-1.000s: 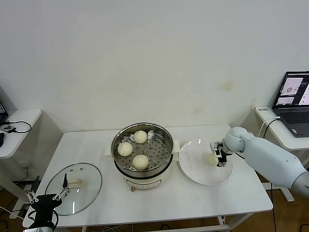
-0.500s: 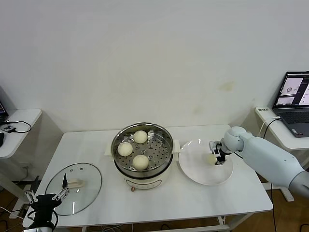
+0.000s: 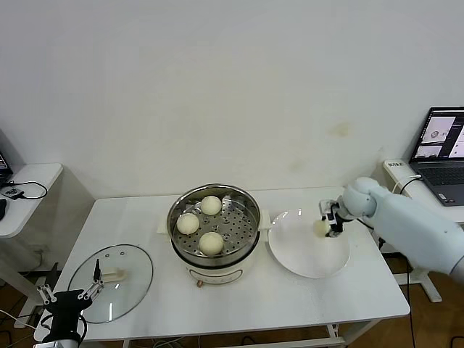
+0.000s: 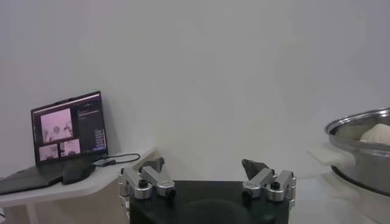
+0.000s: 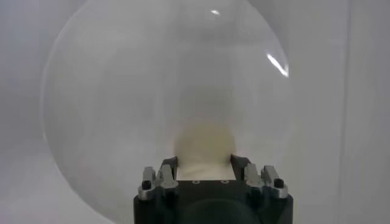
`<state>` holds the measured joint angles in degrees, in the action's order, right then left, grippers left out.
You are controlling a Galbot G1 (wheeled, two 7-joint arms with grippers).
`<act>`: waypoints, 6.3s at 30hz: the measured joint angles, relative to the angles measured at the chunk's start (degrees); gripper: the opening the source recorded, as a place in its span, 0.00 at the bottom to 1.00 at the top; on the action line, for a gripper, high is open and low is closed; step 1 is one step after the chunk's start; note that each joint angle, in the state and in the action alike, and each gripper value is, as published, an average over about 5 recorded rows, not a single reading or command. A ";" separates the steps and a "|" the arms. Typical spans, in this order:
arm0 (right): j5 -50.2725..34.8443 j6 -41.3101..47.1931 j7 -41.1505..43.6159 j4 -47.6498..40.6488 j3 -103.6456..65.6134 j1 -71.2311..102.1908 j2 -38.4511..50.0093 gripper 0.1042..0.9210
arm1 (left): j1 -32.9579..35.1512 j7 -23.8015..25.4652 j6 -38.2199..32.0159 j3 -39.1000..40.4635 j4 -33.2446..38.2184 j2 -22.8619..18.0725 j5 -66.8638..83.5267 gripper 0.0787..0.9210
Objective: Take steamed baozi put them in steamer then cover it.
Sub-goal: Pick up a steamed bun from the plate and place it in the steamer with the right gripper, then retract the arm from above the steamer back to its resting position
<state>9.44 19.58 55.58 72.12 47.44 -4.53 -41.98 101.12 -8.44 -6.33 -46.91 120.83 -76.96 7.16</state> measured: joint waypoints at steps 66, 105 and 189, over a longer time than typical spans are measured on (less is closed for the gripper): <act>-34.71 21.83 -17.55 6.72 20.27 -17.28 -23.38 0.62 | -1.09 -0.05 -0.16 -0.12 -0.21 -0.33 0.11 0.88; -27.83 -12.63 -48.05 33.23 -46.67 47.57 -5.40 0.88 | -5.71 -6.92 2.76 1.13 -5.18 -0.39 -14.06 0.88; -8.38 -42.68 -53.62 30.74 -94.23 98.08 -37.27 0.88 | -22.95 0.66 -1.12 4.62 -35.21 11.24 -84.56 0.88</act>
<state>1.06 -23.11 1.97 102.86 -46.79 93.55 -79.26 78.17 -7.78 -7.45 -42.29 85.62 -65.72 -77.41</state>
